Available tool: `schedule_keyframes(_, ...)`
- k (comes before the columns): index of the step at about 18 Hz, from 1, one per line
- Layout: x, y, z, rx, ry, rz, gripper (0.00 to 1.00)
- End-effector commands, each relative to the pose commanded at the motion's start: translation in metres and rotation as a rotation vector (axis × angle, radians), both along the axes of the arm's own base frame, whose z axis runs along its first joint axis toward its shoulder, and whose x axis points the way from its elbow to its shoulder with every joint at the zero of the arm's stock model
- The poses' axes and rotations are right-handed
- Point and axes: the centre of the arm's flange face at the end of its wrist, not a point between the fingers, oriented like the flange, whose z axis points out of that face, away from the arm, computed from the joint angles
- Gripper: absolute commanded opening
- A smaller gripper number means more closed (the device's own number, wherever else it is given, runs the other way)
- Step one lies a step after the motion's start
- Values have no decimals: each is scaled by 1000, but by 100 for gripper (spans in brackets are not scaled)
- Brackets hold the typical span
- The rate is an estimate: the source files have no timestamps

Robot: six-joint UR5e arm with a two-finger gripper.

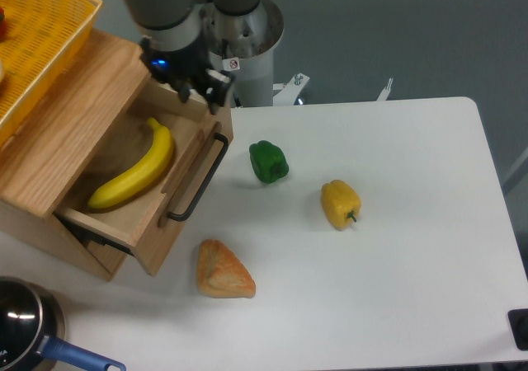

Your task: Place the banana in the top drawer

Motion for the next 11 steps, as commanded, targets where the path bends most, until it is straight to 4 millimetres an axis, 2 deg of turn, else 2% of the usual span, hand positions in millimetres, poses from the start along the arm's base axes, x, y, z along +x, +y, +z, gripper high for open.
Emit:
schedule_keyframes(3,-31,-16,2,21,22,12,67)
schedule_keyframes(6,-64,-33,-4,22,25,23,72)
schedule_keyframes(10,-117,-55,-28,15,15,30,78)
schedule_keyframes(11,-131,-59,-35,20,23,40,84)
